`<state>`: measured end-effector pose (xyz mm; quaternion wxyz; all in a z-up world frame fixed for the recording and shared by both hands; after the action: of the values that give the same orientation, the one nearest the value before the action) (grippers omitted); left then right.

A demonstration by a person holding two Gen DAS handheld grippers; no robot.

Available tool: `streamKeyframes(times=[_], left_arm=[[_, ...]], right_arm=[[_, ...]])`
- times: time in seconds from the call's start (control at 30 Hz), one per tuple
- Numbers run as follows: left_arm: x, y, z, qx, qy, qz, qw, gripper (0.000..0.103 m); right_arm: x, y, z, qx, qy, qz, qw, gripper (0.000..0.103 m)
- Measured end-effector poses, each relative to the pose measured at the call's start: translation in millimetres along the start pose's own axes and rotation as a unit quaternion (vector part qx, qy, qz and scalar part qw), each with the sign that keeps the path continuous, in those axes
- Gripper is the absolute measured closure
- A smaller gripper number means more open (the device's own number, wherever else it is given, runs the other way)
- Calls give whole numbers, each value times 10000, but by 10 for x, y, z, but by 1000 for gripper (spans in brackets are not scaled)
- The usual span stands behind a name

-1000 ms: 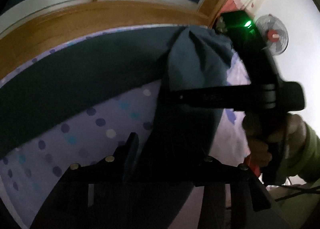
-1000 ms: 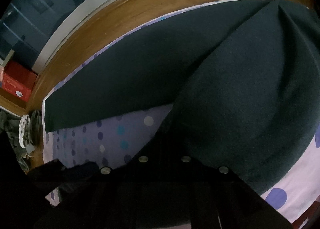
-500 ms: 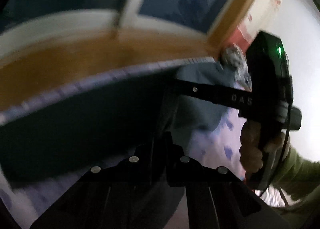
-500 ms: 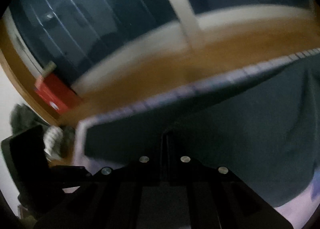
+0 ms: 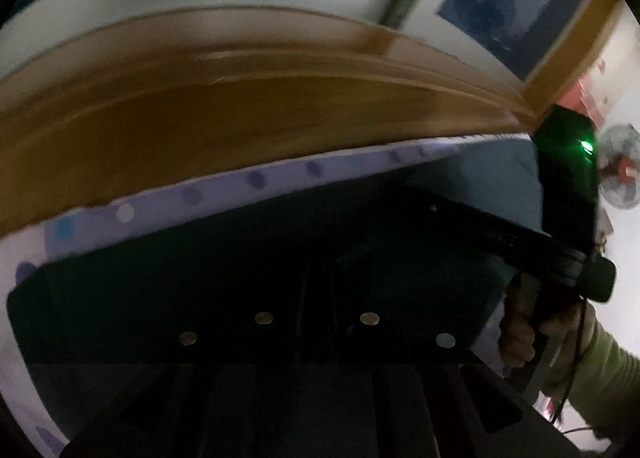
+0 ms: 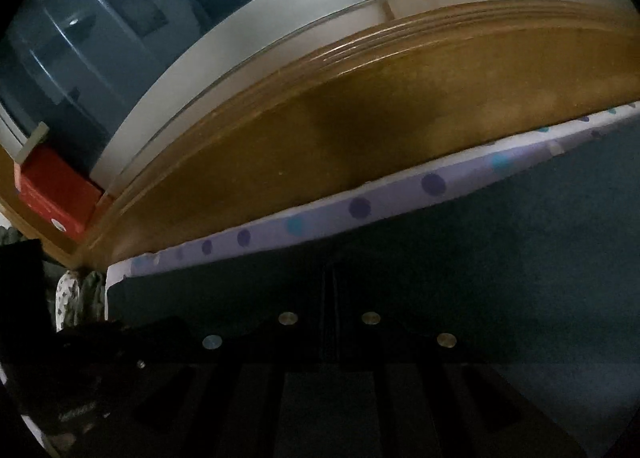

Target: Fold clothes

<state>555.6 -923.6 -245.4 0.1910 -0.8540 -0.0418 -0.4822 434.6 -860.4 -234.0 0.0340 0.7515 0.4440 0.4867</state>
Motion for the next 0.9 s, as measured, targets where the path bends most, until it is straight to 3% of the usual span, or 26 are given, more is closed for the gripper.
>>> streamKeyframes(times=[0.13, 0.23, 0.33, 0.47, 0.57, 0.7, 0.9], left_arm=[[10, 72, 70, 226, 57, 178, 9996, 87], [63, 92, 124, 319, 76, 206, 9993, 77], [238, 98, 222, 369, -1, 91, 9993, 73], [522, 131, 430, 365, -131, -11, 9992, 65], [707, 182, 636, 423, -163, -50, 9990, 63], [846, 289, 905, 558, -141, -279, 9979, 63], [1063, 495, 1213, 1220, -254, -610, 9903, 63]], right_arm=[[-17, 24, -5, 119, 41, 56, 9999, 101], [30, 48, -14, 42, 83, 65, 9999, 99], [227, 140, -24, 81, -72, 150, 9998, 92], [615, 300, 27, 263, -472, 288, 9981, 44], [838, 388, 154, 306, -568, 241, 9976, 44], [1064, 462, 547, 593, -277, 136, 9978, 44], [1002, 968, 1262, 1802, 274, -67, 9832, 44]])
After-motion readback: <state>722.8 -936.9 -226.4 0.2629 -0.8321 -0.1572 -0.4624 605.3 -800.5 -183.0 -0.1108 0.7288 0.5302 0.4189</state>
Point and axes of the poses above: each gripper's, at about its wrist camera, not at the fingertips, and x roughly against the way its jaws point, y to its left, z to its underside, the point moved 10 cm from there along -x, roughly the way its jaws point, and after that the axes turned 4 degrees about -z, right-handed, at the moved point
